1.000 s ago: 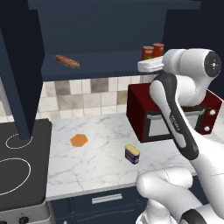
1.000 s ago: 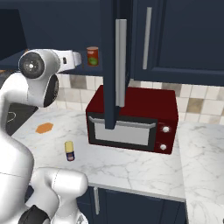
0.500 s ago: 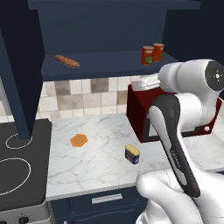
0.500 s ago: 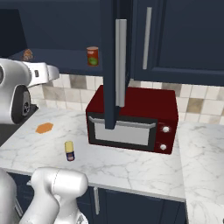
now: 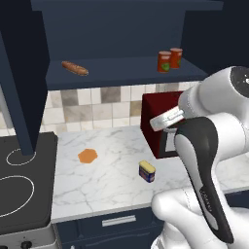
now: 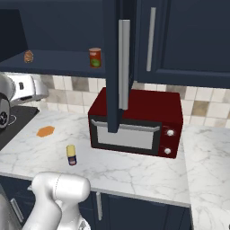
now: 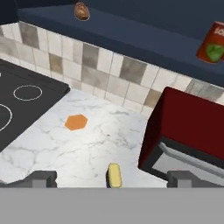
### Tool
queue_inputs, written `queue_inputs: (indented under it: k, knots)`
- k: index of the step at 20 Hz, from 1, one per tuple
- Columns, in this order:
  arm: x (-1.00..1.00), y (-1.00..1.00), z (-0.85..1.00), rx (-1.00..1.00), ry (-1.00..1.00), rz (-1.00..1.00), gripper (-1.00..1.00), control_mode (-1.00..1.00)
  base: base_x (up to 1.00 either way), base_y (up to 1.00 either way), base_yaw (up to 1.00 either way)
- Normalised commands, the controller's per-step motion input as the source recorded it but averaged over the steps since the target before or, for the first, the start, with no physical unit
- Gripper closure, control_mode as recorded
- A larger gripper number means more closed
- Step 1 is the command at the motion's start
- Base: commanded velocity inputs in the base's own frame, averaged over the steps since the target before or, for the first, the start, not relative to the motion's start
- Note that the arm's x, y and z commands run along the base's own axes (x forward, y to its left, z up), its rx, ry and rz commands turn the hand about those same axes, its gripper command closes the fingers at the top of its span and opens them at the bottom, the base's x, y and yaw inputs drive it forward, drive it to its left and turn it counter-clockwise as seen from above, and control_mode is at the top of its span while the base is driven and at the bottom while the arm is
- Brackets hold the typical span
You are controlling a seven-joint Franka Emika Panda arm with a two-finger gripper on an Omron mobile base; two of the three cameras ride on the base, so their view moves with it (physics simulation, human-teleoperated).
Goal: Pick the cans from the counter and place them in their designated side in the cabinet.
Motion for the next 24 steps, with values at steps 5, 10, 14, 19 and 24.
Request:
queue_inputs:
  k: [5, 10, 14, 19, 24]
  knots:
    - [-0.35, -0.08, -0.44, -0.07, 0.14, 0.15, -1.00, -1.00, 0.00, 0.00, 0.00]
    - [-0.30, -0.07, -0.38, -0.09, 0.11, 0.11, -1.00, -1.00, 0.00, 0.00, 0.00]
    - [-0.34, -0.05, -0.35, -0.10, 0.06, 0.07, -1.00, -1.00, 0.00, 0.00, 0.00]
    - [-0.11, 0.00, -0.27, -0.03, 0.03, 0.06, -1.00, -1.00, 0.00, 0.00, 0.00]
    - [0.00, -0.04, -0.22, -0.01, 0.01, 0.05, -1.00, -1.00, 0.00, 0.00, 0.00]
